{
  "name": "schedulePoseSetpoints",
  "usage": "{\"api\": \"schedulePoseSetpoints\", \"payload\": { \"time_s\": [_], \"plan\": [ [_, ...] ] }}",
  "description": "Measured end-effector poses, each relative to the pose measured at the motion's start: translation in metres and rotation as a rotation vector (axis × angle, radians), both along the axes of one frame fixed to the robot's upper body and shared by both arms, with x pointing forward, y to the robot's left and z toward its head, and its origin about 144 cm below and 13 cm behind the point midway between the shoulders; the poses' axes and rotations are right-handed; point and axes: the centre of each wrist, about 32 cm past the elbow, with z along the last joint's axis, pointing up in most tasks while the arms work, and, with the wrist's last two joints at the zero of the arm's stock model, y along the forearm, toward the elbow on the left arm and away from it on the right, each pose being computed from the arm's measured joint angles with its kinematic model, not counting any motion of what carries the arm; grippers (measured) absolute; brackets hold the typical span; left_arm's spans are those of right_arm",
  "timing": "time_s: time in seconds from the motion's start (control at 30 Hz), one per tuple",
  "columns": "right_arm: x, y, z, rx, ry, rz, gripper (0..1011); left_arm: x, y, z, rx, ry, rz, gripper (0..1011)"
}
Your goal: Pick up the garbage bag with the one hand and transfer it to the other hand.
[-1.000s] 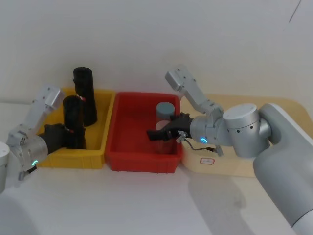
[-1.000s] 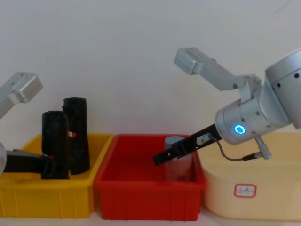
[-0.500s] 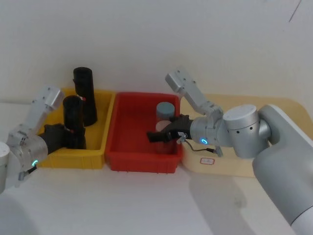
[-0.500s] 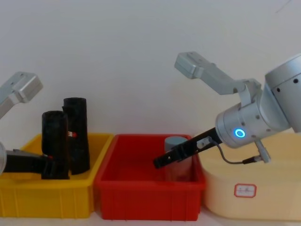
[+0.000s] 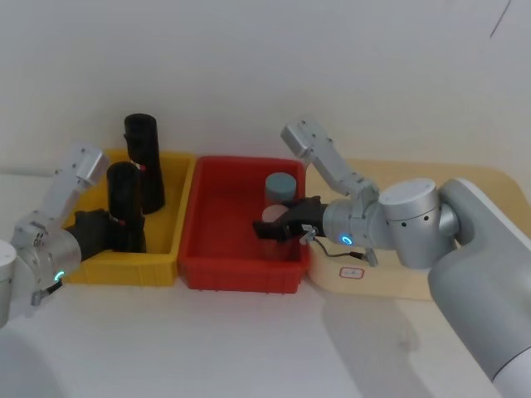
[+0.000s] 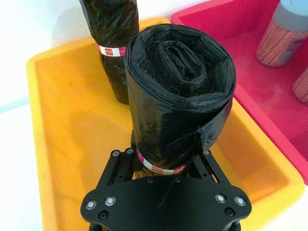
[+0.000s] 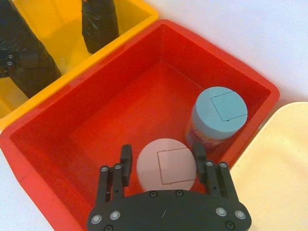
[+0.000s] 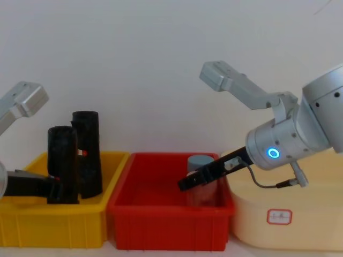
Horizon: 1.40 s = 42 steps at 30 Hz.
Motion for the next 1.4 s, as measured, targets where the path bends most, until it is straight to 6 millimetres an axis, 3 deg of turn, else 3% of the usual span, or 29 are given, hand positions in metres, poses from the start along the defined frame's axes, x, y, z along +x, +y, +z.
{"api": "schedulePoseSetpoints", "payload": {
  "time_s": [0.17, 0.8, 1.1, 1.4],
  "plan": [
    [0.000, 0.000, 0.000, 0.001, 0.000, 0.001, 652, 0.000, 0.000, 0.000, 0.000, 0.000, 0.000, 411],
    [-0.005, -0.002, 0.006, 0.020, -0.026, 0.004, 652, 0.000, 0.000, 0.000, 0.000, 0.000, 0.000, 411],
    [-0.018, -0.012, 0.030, 0.070, -0.116, -0.018, 651, 0.000, 0.000, 0.000, 0.000, 0.000, 0.000, 411],
    [-0.032, -0.029, 0.065, 0.130, -0.243, -0.079, 652, 0.000, 0.000, 0.000, 0.000, 0.000, 0.000, 411]
  ]
}}
